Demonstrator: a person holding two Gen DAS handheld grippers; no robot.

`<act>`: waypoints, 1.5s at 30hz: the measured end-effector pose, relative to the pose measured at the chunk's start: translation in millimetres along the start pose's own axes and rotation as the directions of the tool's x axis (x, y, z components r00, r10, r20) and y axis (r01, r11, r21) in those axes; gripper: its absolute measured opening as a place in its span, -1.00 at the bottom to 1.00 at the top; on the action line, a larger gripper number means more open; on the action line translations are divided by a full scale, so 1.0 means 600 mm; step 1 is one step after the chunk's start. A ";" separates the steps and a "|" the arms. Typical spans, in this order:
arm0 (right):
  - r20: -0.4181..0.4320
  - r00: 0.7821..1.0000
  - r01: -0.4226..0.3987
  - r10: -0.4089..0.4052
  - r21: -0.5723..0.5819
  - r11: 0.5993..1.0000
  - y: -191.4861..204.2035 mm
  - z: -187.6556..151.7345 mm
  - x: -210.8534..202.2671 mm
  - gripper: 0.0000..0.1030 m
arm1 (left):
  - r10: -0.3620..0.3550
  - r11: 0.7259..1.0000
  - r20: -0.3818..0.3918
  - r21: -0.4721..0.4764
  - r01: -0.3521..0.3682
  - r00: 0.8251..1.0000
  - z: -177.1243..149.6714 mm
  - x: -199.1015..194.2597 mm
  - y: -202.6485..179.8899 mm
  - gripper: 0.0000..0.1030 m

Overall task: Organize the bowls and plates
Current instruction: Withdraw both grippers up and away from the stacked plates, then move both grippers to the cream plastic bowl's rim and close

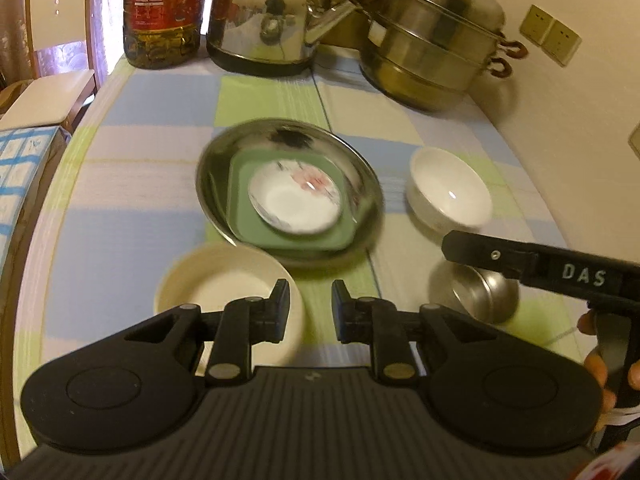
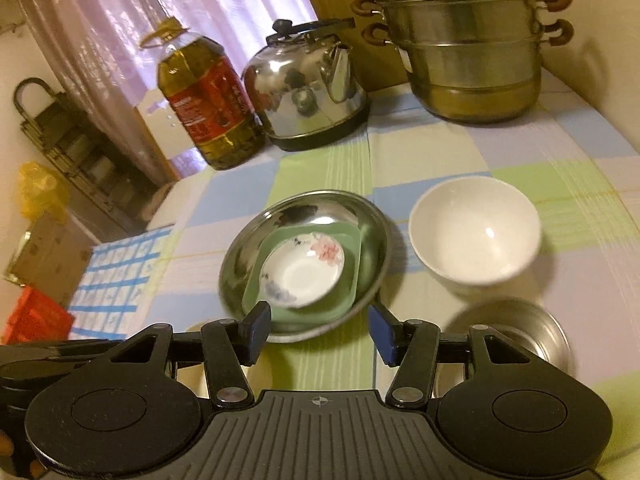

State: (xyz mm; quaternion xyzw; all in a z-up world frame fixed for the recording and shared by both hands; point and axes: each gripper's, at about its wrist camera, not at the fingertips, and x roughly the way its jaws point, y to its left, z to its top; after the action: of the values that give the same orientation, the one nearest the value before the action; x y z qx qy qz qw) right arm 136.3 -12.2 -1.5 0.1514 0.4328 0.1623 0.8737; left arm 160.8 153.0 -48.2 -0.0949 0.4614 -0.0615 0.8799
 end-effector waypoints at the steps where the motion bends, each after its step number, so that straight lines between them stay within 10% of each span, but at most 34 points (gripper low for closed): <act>1: -0.007 1.000 -0.013 0.013 0.014 1.000 -0.007 -0.006 -0.011 0.05 | 0.003 1.000 -0.002 0.001 -0.003 1.000 -0.009 -0.005 -0.010 -0.63; 26: -0.088 0.996 0.027 -0.028 -0.011 1.000 -0.139 -0.149 -0.199 0.05 | 0.056 0.998 0.023 -0.035 -0.056 0.998 -0.186 -0.104 -0.179 -0.60; 45: -0.176 0.983 0.051 -0.051 -0.005 0.999 -0.129 -0.177 -0.163 0.05 | 0.106 0.992 -0.029 -0.064 -0.108 0.994 -0.202 -0.097 -0.133 -0.43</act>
State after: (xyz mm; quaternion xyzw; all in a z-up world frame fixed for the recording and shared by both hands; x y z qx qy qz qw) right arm 6.8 -109.6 -25.1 0.1253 0.5123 0.1526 0.8358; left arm 26.5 72.9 -51.3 -0.0982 0.4790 -0.0003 0.8723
